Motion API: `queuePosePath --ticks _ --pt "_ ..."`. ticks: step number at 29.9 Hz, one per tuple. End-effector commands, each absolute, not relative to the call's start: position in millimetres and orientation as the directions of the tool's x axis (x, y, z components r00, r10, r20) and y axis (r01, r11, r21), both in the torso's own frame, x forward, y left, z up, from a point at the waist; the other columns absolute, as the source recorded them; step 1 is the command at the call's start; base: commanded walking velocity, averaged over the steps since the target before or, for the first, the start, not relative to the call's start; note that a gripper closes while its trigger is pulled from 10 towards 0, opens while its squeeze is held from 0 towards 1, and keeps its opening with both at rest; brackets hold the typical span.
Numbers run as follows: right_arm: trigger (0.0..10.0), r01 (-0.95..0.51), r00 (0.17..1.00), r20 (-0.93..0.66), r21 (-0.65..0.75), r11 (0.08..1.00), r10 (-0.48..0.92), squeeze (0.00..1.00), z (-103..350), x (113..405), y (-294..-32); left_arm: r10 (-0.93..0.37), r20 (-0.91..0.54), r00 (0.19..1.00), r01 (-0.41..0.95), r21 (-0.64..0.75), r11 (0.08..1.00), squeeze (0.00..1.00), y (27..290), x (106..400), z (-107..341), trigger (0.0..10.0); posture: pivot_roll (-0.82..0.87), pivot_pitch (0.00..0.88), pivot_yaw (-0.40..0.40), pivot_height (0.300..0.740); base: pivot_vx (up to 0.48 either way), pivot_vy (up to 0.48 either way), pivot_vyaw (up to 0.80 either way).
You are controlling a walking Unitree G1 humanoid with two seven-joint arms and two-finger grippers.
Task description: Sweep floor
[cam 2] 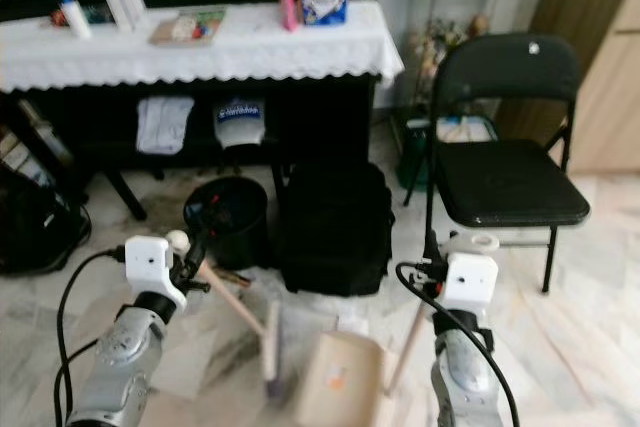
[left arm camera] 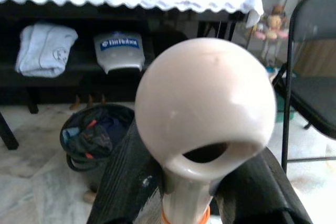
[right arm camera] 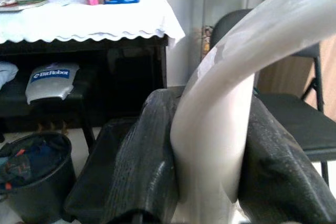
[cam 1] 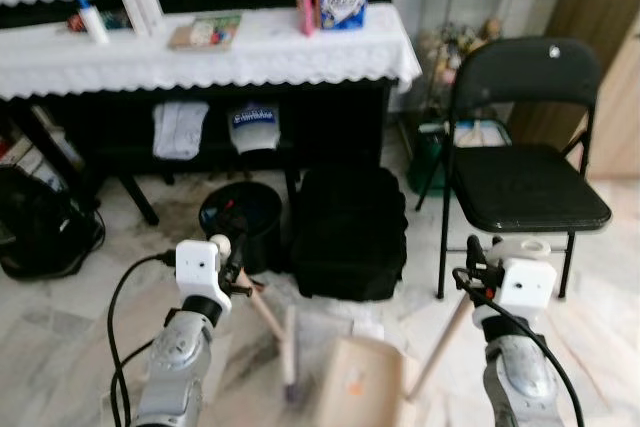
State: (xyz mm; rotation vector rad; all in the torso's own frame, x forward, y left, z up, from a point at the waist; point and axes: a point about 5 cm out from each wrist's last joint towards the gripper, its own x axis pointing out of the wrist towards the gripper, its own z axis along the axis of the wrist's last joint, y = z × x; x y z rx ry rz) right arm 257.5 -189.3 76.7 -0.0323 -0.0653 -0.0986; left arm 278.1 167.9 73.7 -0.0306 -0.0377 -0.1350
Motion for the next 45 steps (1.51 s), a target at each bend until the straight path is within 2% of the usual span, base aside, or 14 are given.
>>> queuePosePath --ticks 1,23,29,45 --pt "10.0 0.094 0.991 0.098 0.003 0.996 -0.094 0.00 83 258 -186 -0.122 0.087 0.989 0.122 0.002 0.992 0.00 173 282 85 10.0 -0.07 0.000 0.032 0.740 0.259 0.000 0.00" --pt "10.0 0.078 0.993 0.093 0.000 0.997 -0.078 0.00 83 258 -184 -0.120 0.084 0.989 0.121 0.001 0.993 0.00 172 281 84 10.0 -0.07 0.000 0.030 0.740 0.259 0.000 0.00" --pt "10.0 0.173 0.983 0.070 -0.049 0.984 -0.169 0.00 80 256 -199 -0.116 0.083 0.990 0.116 0.003 0.993 0.00 172 281 84 10.0 -0.07 0.000 0.030 0.740 0.216 0.000 0.00" --pt "10.0 0.282 0.959 0.039 -0.212 0.936 -0.280 0.00 67 252 -222 -0.109 0.085 0.990 0.110 -0.005 0.994 0.00 173 279 83 10.0 -0.07 0.000 0.028 0.740 0.000 0.000 0.00"
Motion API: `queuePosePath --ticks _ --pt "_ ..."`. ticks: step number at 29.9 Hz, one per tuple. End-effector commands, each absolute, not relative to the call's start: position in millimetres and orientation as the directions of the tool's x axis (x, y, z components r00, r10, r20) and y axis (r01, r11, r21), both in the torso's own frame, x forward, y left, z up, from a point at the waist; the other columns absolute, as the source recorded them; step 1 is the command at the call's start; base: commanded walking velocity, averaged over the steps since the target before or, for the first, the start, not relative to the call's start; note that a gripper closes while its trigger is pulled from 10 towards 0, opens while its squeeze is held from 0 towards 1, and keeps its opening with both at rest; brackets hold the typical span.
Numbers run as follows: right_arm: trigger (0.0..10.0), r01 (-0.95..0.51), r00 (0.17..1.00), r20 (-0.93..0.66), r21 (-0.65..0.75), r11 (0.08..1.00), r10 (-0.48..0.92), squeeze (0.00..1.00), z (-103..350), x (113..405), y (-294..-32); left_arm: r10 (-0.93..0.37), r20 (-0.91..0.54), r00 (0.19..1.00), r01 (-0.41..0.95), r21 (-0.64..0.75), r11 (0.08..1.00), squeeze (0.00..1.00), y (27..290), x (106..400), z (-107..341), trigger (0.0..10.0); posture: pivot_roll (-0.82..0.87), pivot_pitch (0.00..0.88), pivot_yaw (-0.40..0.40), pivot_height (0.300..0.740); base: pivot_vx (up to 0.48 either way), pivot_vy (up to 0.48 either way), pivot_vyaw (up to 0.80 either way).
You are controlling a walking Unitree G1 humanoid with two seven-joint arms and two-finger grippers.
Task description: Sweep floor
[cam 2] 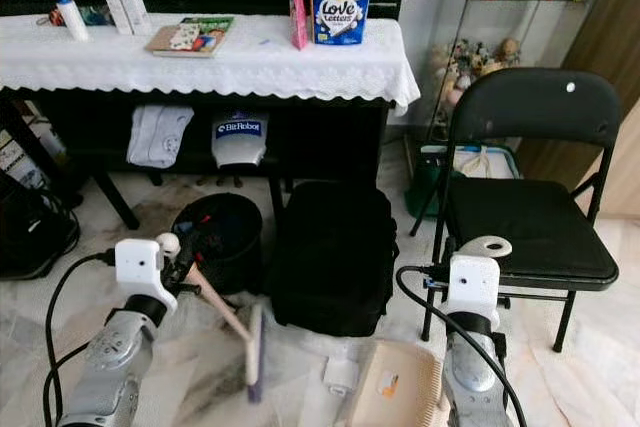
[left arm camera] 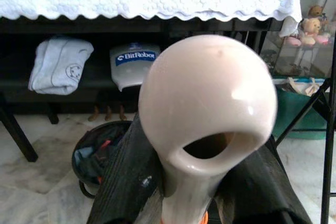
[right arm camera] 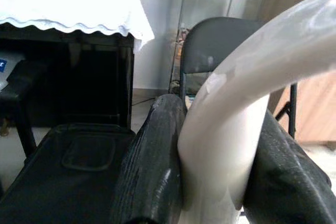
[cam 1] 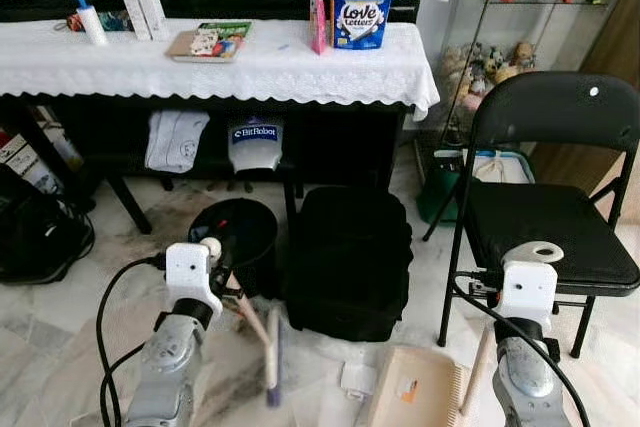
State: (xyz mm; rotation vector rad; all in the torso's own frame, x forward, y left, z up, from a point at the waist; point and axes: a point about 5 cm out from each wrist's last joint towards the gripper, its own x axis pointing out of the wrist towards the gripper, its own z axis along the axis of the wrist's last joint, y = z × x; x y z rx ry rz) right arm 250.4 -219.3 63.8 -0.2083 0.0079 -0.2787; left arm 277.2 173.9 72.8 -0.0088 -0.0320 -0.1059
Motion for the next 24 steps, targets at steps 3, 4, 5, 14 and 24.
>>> queuePosePath --ticks 3,4,5,14,24 --pt "10.0 0.281 0.959 0.036 -0.218 0.935 -0.280 0.00 65 252 -223 -0.110 0.084 0.990 0.111 -0.006 0.994 0.00 173 279 83 10.0 -0.07 0.000 0.028 0.740 0.000 0.000 0.00" --pt "10.0 0.286 0.958 0.034 -0.225 0.932 -0.285 0.00 64 253 -224 -0.112 0.082 0.990 0.113 -0.011 0.993 0.00 172 279 82 10.0 -0.07 0.000 0.027 0.740 0.000 0.000 0.00" --pt "10.0 0.288 0.957 0.032 -0.233 0.929 -0.288 0.00 63 253 -225 -0.115 0.075 0.991 0.117 -0.019 0.993 0.00 171 278 81 10.0 -0.07 0.000 0.027 0.740 0.000 0.000 0.00" --pt "10.0 0.277 0.959 0.012 -0.254 0.927 -0.283 0.00 57 255 -225 -0.115 0.028 0.993 0.116 -0.014 0.993 0.00 170 280 69 10.0 -0.08 0.000 0.031 0.740 0.000 0.000 0.00" --pt "10.0 0.182 0.981 -0.002 -0.355 0.917 -0.195 0.00 53 261 -227 -0.102 0.020 0.995 0.102 -0.019 0.995 0.00 174 288 70 10.0 -0.08 0.000 0.031 0.740 0.000 0.000 0.00"
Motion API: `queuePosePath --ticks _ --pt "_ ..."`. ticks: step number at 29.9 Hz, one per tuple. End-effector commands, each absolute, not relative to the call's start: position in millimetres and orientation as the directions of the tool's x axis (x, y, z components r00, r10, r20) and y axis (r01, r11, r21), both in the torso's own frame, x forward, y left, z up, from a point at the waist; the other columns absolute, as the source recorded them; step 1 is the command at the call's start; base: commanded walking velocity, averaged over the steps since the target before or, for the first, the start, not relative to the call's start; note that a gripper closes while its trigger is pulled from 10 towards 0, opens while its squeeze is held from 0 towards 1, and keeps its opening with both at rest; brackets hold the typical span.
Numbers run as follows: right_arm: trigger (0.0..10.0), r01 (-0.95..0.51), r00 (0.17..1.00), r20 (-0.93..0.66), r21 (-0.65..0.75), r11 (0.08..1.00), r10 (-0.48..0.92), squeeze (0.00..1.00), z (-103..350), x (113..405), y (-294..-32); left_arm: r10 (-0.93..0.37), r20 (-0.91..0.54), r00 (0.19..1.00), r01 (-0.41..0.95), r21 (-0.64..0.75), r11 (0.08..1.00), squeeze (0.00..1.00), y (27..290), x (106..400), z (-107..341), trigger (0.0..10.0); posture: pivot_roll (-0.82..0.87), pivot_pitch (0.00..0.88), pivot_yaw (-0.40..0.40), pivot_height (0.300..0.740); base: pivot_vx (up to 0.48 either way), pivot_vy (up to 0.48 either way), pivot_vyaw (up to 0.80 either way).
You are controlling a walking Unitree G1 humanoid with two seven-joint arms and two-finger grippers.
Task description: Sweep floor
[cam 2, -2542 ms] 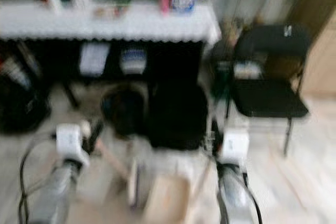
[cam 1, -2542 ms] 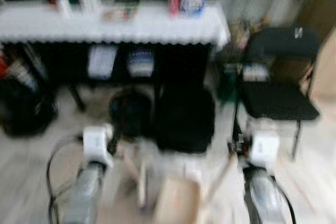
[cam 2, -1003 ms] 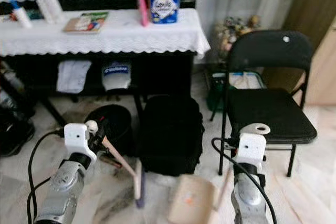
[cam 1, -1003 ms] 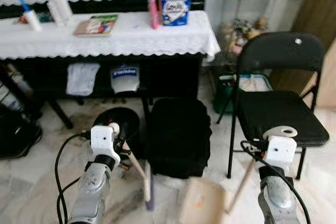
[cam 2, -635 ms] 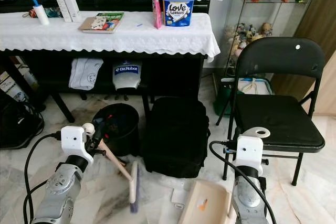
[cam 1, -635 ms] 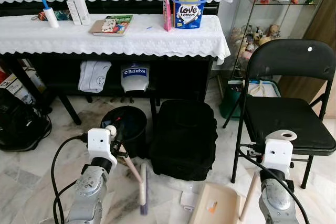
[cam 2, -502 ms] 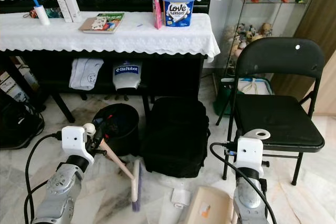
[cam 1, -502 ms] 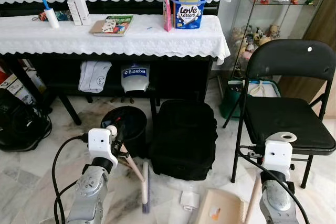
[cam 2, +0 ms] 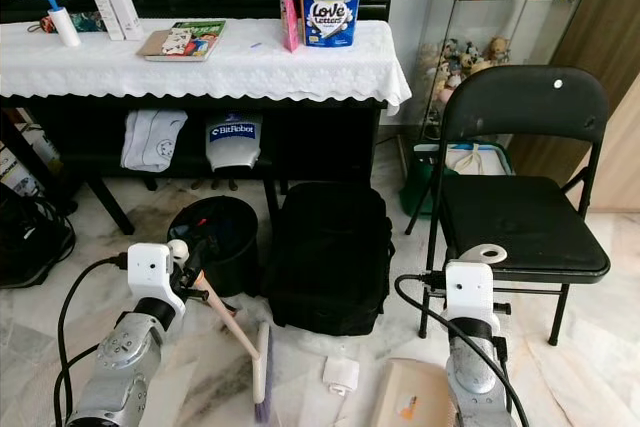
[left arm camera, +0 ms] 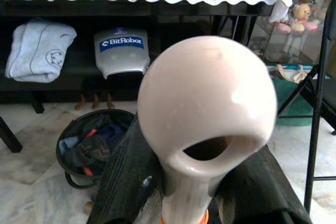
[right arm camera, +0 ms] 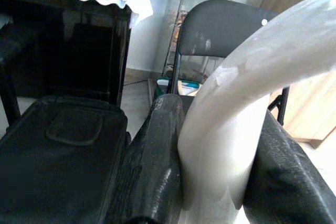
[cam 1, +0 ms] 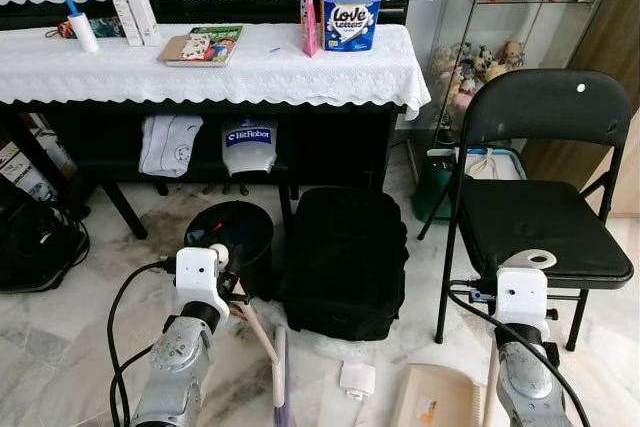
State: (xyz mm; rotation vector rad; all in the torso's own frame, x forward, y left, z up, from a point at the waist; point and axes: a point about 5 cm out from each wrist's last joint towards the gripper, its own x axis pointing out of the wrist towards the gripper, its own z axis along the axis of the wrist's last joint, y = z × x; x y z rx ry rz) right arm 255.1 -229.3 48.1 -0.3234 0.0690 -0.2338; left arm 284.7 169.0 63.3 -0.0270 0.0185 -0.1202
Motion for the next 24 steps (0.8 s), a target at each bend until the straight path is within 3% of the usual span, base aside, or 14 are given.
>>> queuePosePath --ticks 1,24 --pt "10.0 0.172 0.983 -0.001 -0.366 0.915 -0.186 0.00 53 262 -226 -0.100 0.020 0.995 0.100 -0.019 0.995 0.00 174 288 70 10.0 -0.08 0.000 0.031 0.740 0.000 0.000 0.00" --pt "10.0 0.017 1.000 0.002 -0.469 0.883 -0.018 0.00 50 282 -213 -0.077 0.034 0.996 0.078 -0.018 0.997 0.00 181 283 68 10.0 -0.05 0.000 0.037 0.740 0.000 0.000 0.00"
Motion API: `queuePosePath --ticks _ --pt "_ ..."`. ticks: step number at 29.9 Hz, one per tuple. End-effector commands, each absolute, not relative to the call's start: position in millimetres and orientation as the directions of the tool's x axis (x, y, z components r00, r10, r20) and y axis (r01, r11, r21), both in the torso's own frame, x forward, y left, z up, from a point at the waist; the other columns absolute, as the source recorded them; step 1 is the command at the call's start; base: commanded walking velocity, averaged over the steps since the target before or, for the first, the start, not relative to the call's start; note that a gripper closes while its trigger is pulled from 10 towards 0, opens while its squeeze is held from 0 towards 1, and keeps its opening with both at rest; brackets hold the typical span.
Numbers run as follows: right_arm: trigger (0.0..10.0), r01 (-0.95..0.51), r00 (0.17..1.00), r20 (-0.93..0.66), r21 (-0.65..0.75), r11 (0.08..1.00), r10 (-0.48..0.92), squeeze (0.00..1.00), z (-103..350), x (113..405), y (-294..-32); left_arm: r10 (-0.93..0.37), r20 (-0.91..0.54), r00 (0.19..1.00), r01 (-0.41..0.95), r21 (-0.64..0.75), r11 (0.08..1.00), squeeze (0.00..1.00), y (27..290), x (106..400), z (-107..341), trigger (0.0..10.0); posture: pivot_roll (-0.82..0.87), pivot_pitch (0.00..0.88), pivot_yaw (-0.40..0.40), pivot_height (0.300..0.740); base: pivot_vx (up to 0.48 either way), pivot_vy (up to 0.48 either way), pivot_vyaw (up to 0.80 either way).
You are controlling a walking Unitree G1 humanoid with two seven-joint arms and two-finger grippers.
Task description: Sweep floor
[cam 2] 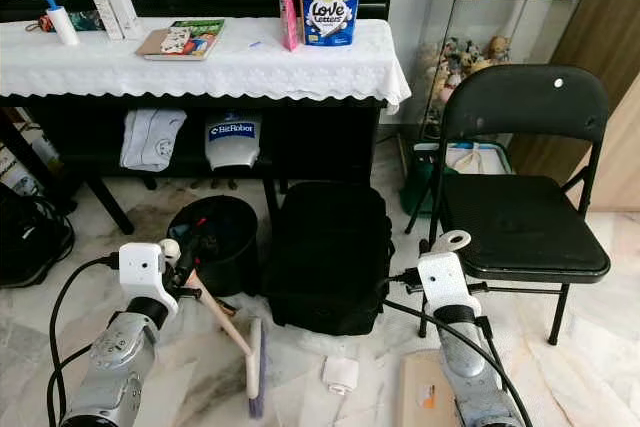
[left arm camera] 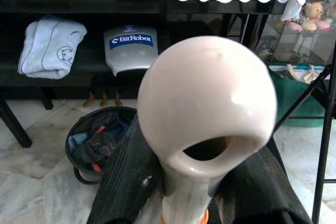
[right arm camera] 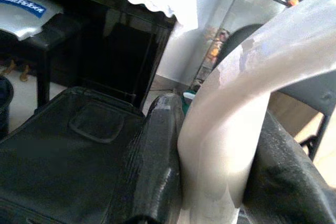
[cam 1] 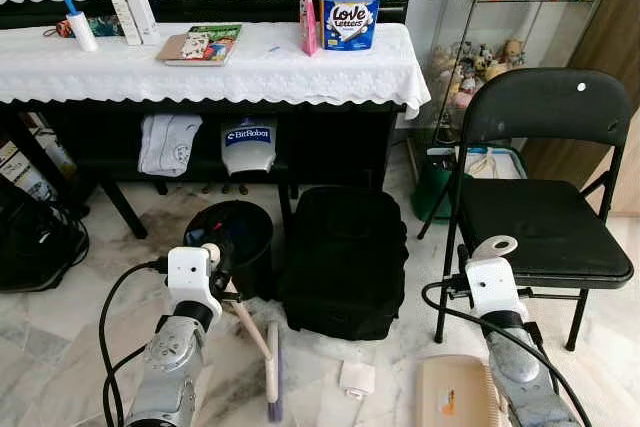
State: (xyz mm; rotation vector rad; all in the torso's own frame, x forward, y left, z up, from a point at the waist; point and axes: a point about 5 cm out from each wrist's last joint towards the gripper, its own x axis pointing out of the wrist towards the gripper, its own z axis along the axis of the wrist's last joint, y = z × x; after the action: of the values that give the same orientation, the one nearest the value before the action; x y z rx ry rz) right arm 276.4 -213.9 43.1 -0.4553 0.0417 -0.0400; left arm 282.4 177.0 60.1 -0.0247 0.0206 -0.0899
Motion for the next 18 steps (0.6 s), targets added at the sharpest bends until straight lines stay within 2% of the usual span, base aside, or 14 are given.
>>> queuePosePath --ticks 1,6,7,9,18 --pt "10.0 0.014 1.000 0.000 -0.468 0.884 -0.016 0.00 49 283 -213 -0.077 0.036 0.996 0.077 -0.019 0.997 0.00 181 283 69 10.0 -0.05 0.000 0.038 0.740 0.000 0.000 0.00" --pt "10.0 0.051 0.999 0.005 -0.367 0.929 -0.053 0.00 50 288 -212 -0.078 0.037 0.996 0.079 -0.019 0.997 0.00 182 283 69 10.0 -0.05 0.000 0.040 0.740 0.000 0.000 0.00" --pt "10.0 0.099 0.995 0.001 -0.291 0.952 -0.103 0.00 49 290 -212 -0.079 0.038 0.996 0.080 -0.020 0.997 0.00 182 283 69 10.0 -0.05 0.000 0.040 0.740 0.000 0.000 0.00" --pt "10.0 0.143 0.988 -0.018 -0.232 0.962 -0.151 0.00 46 291 -213 -0.080 0.040 0.996 0.081 -0.021 0.996 0.00 181 283 69 10.0 -0.05 0.000 0.040 0.740 0.000 0.000 0.00" --pt "10.0 0.185 0.975 -0.094 -0.170 0.968 -0.203 0.00 30 286 -211 -0.078 0.047 0.996 0.079 -0.023 0.997 0.00 182 283 71 10.0 -0.03 0.000 0.041 0.740 0.000 0.000 0.00"
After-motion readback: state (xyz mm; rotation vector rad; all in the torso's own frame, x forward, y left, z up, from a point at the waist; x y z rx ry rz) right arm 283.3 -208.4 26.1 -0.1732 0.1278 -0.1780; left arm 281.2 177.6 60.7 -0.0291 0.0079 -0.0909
